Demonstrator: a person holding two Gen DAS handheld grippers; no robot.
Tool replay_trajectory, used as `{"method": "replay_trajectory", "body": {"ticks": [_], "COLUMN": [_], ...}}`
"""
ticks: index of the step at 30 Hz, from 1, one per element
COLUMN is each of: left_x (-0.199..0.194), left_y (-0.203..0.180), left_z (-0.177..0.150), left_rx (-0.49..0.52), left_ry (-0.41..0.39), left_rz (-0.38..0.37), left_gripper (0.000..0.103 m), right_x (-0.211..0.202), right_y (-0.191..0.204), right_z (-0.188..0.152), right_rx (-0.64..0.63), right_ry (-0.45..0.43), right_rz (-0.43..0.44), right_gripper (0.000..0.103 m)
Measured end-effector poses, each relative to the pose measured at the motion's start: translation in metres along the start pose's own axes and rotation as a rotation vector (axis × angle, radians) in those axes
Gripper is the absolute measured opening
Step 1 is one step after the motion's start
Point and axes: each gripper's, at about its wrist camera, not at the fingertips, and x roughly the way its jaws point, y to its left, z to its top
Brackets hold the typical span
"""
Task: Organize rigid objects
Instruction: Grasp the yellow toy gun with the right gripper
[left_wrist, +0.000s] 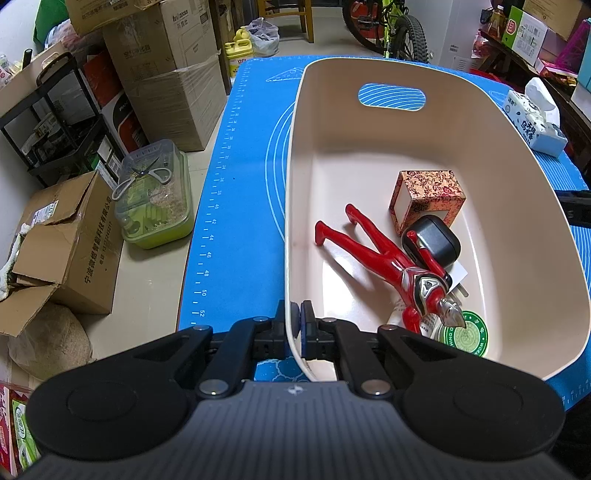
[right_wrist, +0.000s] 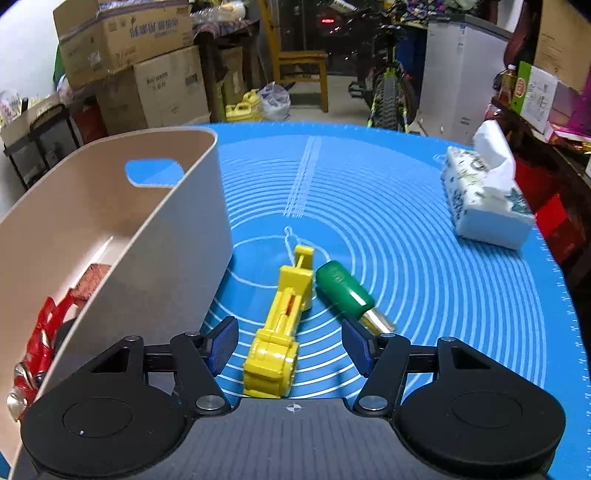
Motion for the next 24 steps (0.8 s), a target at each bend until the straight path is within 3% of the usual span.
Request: {"method": "replay_trajectory", "body": {"ticks": [4,6,8,9,10,17,24], "left_x": [0.000,0.000,0.000,0.000,0.000,0.000,-0.001], "left_y": [0.000,0.000,0.000,0.001,0.001,0.002,0.004], "left_z": [0.000,0.000,0.000,0.000,0.000,-0.001,-0.001], "left_rx": [-0.001,0.001,0.003,0.004,0.005,0.006,0.003], "left_ry": [-0.001,0.000,0.001,0.001,0.002,0.002,0.002], "left_rz": [0.000,0.001,0.001,0.001,0.001,0.002,0.003], "left_gripper": [0.007,0.008,0.008,0.008,0.008,0.008,0.008], "right_x": [0.015,0.022,0.027,0.030,0.031,0.024,-0.007], "right_y": [0.000,-0.001,-0.003,-0.003,-0.003,-0.003,-0.011], "right_z": [0.001,0.002,0.002,0.002,0.002,0.002,0.004], "right_rx": [0.023,0.044,0.061,0.065,0.066,0.050,0.096], "right_ry": [0.022,0.038,0.054,0.060,0.065,0.070,0.031], "right_rz": [0.000,-0.004,-0.005,-0.002,0.004,-0.015,0.022], "right_gripper": [0.062,0.052,0.049,0.037,0.035,0.034,0.034]}}
